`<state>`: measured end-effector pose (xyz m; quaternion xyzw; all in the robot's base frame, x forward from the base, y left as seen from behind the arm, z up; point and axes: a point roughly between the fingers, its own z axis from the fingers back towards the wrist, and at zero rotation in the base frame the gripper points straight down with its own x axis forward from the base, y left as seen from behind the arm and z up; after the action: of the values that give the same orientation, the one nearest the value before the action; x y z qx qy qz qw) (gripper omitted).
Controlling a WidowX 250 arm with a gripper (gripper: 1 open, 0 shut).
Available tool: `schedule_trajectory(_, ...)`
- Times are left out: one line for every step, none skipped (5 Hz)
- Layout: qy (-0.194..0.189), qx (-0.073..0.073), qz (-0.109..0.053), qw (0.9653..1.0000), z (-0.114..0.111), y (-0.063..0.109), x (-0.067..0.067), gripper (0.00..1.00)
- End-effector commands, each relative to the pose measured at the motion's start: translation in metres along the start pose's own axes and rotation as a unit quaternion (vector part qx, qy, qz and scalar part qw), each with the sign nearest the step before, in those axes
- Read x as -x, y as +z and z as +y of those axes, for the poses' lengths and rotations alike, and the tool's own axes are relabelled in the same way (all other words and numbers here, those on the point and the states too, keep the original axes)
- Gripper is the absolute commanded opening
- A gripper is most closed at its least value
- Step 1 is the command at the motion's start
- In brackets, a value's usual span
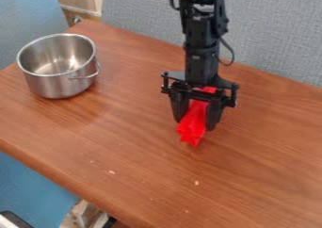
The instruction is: Put the red object in the metal pot
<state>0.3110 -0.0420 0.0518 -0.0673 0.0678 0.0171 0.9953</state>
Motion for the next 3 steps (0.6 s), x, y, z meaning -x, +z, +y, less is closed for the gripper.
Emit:
schedule_trajectory(0.002, 0.006, -0.054, 0.9985, 0.0005, 0.0354, -0.0084, 0.0)
schedule_trajectory(0.005, 0.007, -0.054, 0.9985, 0.0015, 0.0373, -0.0088, 0.0)
schedule_trajectory(0.009, 0.008, -0.054, 0.9985, 0.0028, 0.04, -0.0091, 0.0)
